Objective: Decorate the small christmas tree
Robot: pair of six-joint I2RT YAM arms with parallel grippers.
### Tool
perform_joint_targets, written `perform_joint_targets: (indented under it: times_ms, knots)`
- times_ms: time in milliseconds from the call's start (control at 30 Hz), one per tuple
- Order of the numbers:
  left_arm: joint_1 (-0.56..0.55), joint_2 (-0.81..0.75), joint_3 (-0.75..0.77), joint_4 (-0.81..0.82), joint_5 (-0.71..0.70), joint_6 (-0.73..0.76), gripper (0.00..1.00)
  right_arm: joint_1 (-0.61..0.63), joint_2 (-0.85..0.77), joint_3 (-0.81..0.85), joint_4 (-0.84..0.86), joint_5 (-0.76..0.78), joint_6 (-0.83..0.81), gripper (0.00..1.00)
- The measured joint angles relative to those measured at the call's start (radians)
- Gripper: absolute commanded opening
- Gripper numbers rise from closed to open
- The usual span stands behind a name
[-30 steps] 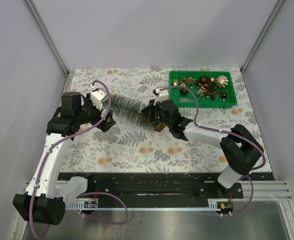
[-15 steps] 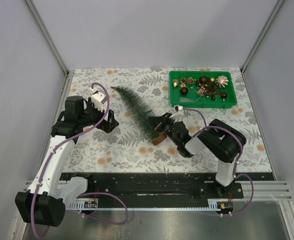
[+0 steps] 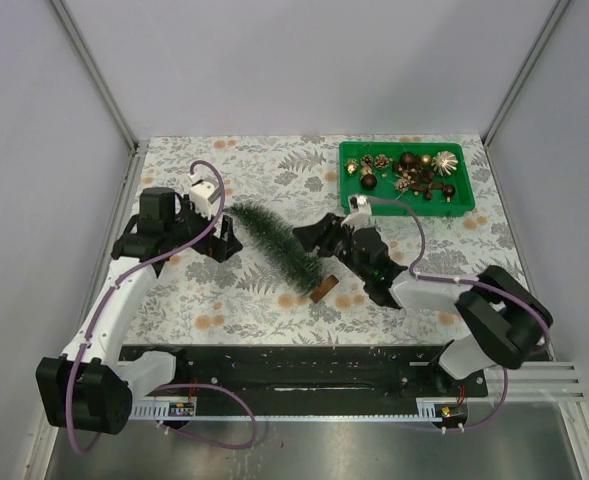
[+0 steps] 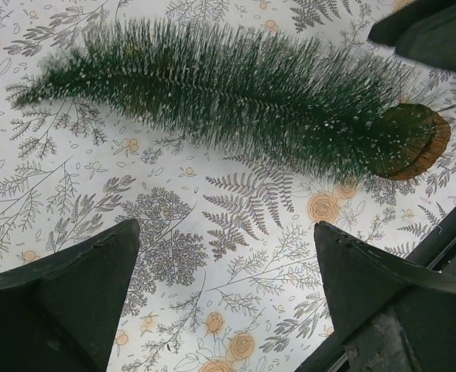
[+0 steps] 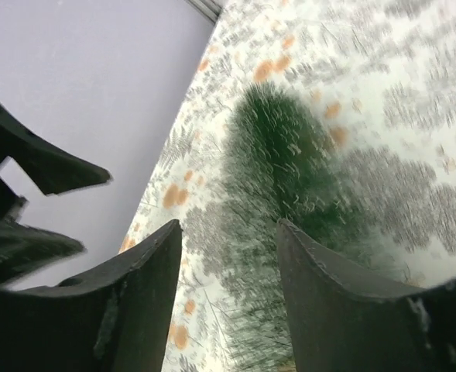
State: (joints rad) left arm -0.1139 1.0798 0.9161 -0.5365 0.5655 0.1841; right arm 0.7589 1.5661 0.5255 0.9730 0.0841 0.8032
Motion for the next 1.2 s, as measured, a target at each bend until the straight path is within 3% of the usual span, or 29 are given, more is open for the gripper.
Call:
perform_joint_targets:
  times_ms: [100,167,300,467,767,1033,1100,1200]
  knots:
    - [-0.001,-0.003,0.011,-0.01,-0.001,0.001,0.99,0.0,-0.113,0.2,-0.345,0.003,-0.099,0.83]
    - [-0.001,-0.007,0.023,-0.021,-0.001,0.0,0.99,0.0,-0.129,0.314,-0.507,0.014,-0.158,0.9]
    - [-0.001,-0.008,0.061,-0.054,-0.02,-0.001,0.99,0.001,-0.074,0.597,-0.906,0.065,-0.317,0.98]
    - [-0.001,-0.023,0.09,-0.079,-0.066,-0.005,0.99,0.001,0.121,0.901,-1.229,0.076,-0.505,1.0]
    - [0.006,-0.072,0.105,-0.123,-0.126,-0.041,0.99,0.01,0.479,1.268,-1.482,-0.091,-0.685,0.99]
    - [0.009,-0.074,0.105,-0.124,-0.154,-0.051,0.99,0.044,0.63,1.377,-1.55,-0.192,-0.722,0.99]
    - [0.01,-0.074,0.105,-0.124,-0.158,-0.052,0.99,0.053,0.65,1.397,-1.555,-0.207,-0.726,0.91]
    - [0.011,-0.074,0.105,-0.124,-0.16,-0.053,0.99,0.062,0.677,1.426,-1.554,-0.211,-0.734,0.67]
